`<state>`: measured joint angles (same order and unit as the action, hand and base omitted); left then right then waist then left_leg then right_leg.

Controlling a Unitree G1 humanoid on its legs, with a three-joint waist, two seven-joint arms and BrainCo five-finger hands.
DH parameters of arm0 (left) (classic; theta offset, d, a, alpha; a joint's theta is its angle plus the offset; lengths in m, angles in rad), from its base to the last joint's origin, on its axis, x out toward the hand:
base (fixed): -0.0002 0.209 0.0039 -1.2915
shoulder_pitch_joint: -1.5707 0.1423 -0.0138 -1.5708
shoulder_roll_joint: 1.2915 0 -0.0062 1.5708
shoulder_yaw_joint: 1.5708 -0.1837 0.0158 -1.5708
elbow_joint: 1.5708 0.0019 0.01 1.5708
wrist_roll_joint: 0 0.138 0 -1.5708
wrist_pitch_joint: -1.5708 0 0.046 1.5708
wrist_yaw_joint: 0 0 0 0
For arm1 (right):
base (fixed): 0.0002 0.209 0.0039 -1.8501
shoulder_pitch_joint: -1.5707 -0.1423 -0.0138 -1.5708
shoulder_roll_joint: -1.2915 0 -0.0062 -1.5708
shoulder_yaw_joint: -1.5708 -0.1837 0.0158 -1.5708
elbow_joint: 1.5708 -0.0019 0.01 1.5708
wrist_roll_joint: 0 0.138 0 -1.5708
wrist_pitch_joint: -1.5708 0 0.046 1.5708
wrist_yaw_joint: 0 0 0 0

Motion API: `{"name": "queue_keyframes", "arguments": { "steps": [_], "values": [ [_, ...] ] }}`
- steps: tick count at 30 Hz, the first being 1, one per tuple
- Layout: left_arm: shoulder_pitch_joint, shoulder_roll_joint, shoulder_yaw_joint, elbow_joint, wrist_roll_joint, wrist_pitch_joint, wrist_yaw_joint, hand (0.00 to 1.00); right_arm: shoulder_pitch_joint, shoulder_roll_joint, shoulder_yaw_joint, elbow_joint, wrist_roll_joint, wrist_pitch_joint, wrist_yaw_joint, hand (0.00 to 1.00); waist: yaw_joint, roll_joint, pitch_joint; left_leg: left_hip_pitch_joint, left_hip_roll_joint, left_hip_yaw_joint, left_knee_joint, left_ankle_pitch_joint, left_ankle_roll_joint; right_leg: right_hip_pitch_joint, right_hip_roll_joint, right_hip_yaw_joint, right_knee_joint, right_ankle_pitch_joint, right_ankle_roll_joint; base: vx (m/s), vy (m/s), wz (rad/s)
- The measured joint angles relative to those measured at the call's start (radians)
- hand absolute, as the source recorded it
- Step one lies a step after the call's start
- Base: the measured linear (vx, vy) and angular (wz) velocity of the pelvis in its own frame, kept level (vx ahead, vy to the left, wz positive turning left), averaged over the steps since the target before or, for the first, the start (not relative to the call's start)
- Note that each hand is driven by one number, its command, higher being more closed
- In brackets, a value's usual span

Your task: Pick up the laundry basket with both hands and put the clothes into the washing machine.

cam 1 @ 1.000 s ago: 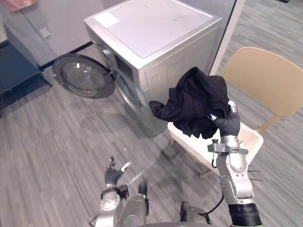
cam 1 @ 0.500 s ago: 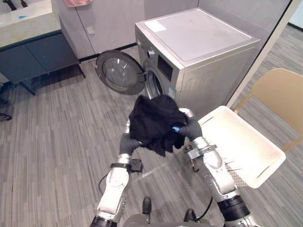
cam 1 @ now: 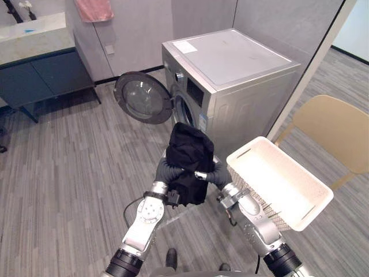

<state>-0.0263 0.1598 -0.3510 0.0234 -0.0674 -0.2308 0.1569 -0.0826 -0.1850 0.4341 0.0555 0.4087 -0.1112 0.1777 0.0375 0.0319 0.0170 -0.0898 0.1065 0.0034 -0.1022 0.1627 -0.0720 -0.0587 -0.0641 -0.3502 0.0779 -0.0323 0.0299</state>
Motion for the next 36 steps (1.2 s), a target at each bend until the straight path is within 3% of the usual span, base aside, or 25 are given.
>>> {"name": "queue_keyframes", "arguments": {
  "steps": [7,11,17,21,24,26,27,28,30,32,34,35,36],
  "values": [
    [0.017,-0.023,0.052,0.03,0.004,0.009,0.002,1.0,0.025,0.031,-0.036,-0.009,-0.088,0.0,0.0,0.0,0.001,-0.016,-0.01,0.002,0.018,0.012,0.0,0.0,-0.009,0.0,0.028,0.014,-0.014,0.0,-0.002,0.0,-0.035,-0.07],
    [0.089,-0.088,0.167,0.031,0.027,0.016,0.024,1.0,0.077,0.087,-0.171,-0.052,-0.263,-0.033,-0.057,0.0,0.0,-0.016,-0.011,0.009,0.016,0.023,0.0,0.0,-0.009,0.001,0.028,0.024,-0.014,0.0,-0.001,0.02,0.001,-0.07],
    [0.184,-0.097,0.364,0.096,0.032,0.033,0.042,1.0,0.173,0.096,-0.369,-0.051,-0.381,-0.039,-0.128,0.0,0.0,-0.016,-0.011,0.007,0.016,0.021,-0.001,-0.001,-0.009,0.003,0.028,0.023,-0.022,0.0,-0.001,0.0,0.0,0.0],
    [0.21,-0.093,0.43,0.157,-0.006,0.05,0.04,1.0,0.219,0.075,-0.425,0.044,-0.383,-0.037,-0.133,0.0,0.005,-0.016,-0.01,-0.015,0.017,0.005,0.0,-0.005,-0.015,-0.004,0.028,0.008,-0.017,-0.002,-0.001,-0.01,-0.007,0.14],
    [0.208,-0.092,0.441,0.194,-0.032,0.053,0.036,1.0,0.233,0.052,-0.459,0.212,-0.392,-0.033,-0.132,0.0,0.003,-0.021,-0.006,-0.071,0.01,-0.034,0.005,0.0,-0.018,-0.056,0.009,-0.051,0.058,-0.047,0.0,-0.03,-0.012,0.63],
    [0.197,-0.088,0.441,0.224,-0.04,0.059,0.017,1.0,0.231,0.044,-0.5,0.389,-0.403,-0.019,-0.136,0.0,-0.017,-0.036,-0.002,-0.121,0.006,0.104,0.004,-0.07,0.096,-0.072,-0.041,-0.146,0.065,-0.063,0.004,0.01,0.002,1.19],
    [0.195,-0.089,0.442,0.23,-0.041,0.06,0.017,1.0,0.226,0.041,-0.511,0.432,-0.409,-0.014,-0.137,0.0,-0.024,-0.042,0.003,-0.126,0.004,0.168,0.012,-0.087,0.12,-0.071,-0.062,-0.172,0.06,-0.065,0.003,0.1,0.099,1.28],
    [0.181,-0.094,0.438,0.252,-0.04,0.061,0.016,1.0,0.22,0.037,-0.54,0.521,-0.422,-0.005,-0.151,0.0,-0.023,-0.033,0.021,-0.134,0.008,0.305,0.057,-0.082,0.123,-0.064,-0.091,-0.217,0.078,-0.062,0.006,0.16,0.145,1.14],
    [0.186,-0.098,0.443,0.265,-0.04,0.063,0.016,1.0,0.207,0.026,-0.576,0.64,-0.441,0.014,-0.165,0.0,-0.021,-0.005,0.031,-0.128,0.015,0.327,0.076,0.012,0.081,-0.046,-0.087,-0.262,0.112,-0.086,0.024,0.16,0.104,0.95],
    [0.202,-0.082,0.462,0.269,-0.043,0.068,0.006,1.0,0.186,0.062,-0.591,0.759,-0.464,0.039,-0.196,0.0,-0.016,-0.03,0.048,-0.123,-0.014,0.293,0.078,0.003,0.081,-0.018,-0.115,-0.281,0.115,-0.095,0.038,0.11,0.048,0.64],
    [0.22,-0.076,0.473,0.269,-0.047,0.073,-0.006,1.0,0.168,0.099,-0.623,0.804,-0.48,0.047,-0.202,0.0,-0.012,-0.059,0.068,-0.124,-0.04,0.285,0.108,-0.053,0.094,-0.006,-0.156,-0.293,0.145,-0.125,0.062,0.13,0.107,0.4],
    [0.25,-0.077,0.468,0.261,-0.047,0.085,-0.02,1.0,0.18,0.116,-0.626,0.807,-0.495,0.057,-0.208,0.0,-0.008,-0.089,0.087,-0.12,-0.07,0.308,0.16,-0.127,0.096,-0.005,-0.229,-0.3,0.245,-0.174,0.081,0.13,0.143,0.5],
    [0.267,-0.08,0.459,0.258,-0.047,0.097,-0.026,1.0,0.197,0.119,-0.626,0.798,-0.5,0.063,-0.216,0.0,-0.012,-0.1,0.1,-0.112,-0.085,0.31,0.194,-0.171,0.1,-0.009,-0.281,-0.278,0.345,-0.192,0.066,0.13,0.125,0.52]
  ]
}}
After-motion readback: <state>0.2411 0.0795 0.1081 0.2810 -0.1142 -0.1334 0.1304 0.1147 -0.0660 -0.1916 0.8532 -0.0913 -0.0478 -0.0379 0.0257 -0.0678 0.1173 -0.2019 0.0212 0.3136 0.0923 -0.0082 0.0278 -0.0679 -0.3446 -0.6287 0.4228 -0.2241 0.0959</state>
